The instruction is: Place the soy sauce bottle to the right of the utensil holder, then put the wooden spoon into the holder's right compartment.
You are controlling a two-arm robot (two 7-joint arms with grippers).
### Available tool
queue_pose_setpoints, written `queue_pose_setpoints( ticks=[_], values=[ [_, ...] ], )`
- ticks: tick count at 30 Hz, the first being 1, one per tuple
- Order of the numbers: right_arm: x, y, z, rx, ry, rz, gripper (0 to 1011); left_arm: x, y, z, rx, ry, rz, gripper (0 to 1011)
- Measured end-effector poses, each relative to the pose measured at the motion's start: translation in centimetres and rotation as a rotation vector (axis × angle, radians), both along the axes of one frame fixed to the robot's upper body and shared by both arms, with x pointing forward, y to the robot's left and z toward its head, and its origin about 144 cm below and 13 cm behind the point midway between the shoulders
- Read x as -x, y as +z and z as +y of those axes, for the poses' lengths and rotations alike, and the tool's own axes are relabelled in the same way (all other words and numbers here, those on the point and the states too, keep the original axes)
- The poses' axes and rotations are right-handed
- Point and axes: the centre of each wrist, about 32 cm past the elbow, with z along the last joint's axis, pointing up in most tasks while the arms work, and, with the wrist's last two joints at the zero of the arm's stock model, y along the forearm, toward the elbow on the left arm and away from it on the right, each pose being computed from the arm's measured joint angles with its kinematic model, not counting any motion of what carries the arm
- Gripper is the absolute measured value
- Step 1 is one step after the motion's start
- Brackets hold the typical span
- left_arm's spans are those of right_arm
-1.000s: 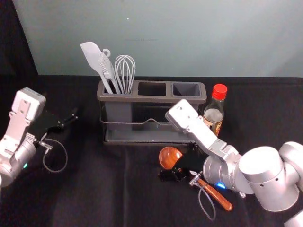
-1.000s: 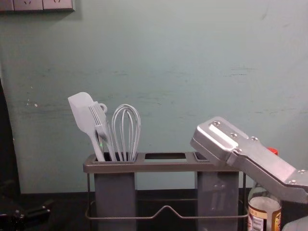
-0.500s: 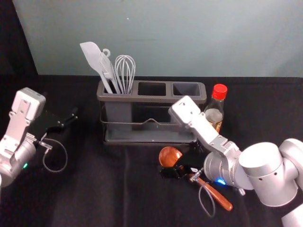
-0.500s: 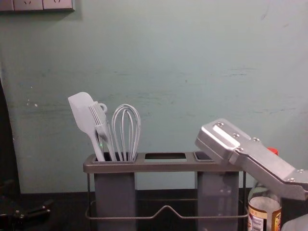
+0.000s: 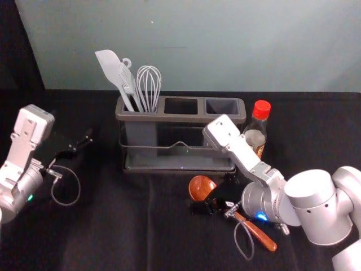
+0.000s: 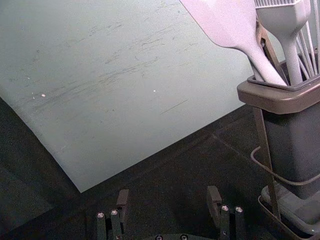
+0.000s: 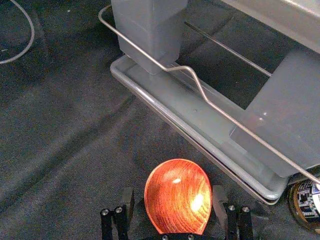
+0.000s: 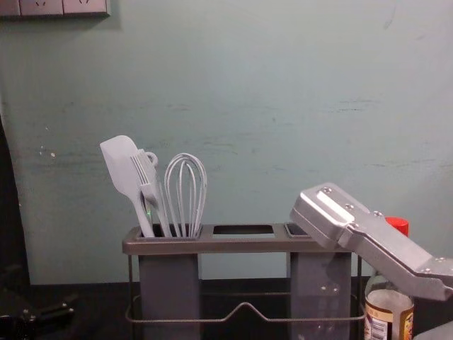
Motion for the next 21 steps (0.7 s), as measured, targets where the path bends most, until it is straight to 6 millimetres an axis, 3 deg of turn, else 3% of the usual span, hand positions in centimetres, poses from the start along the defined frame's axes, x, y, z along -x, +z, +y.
queue_pose_setpoints(
  ticks=[21],
  values=[
    [0.02,-0.24,0.11,0.008,-0.006,0.000,1004,0.00,0.00,0.00,0.000,0.000,0.000,1000]
  ],
)
